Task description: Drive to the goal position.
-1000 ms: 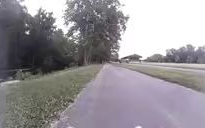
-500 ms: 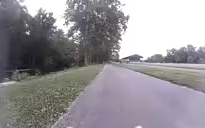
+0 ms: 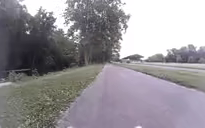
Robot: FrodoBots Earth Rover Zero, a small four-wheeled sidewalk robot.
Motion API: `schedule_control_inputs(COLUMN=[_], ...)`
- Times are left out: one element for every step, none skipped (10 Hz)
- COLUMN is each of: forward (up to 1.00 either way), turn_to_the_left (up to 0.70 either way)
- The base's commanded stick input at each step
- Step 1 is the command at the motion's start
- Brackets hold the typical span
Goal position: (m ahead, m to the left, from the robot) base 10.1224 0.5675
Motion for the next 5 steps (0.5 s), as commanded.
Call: schedule_control_inputs(forward=[0.70, 0.70, 0.70, 0.70, 0.70], turn_to_the_left=[-0.01, -0.01, -0.01, -0.01, -0.01])
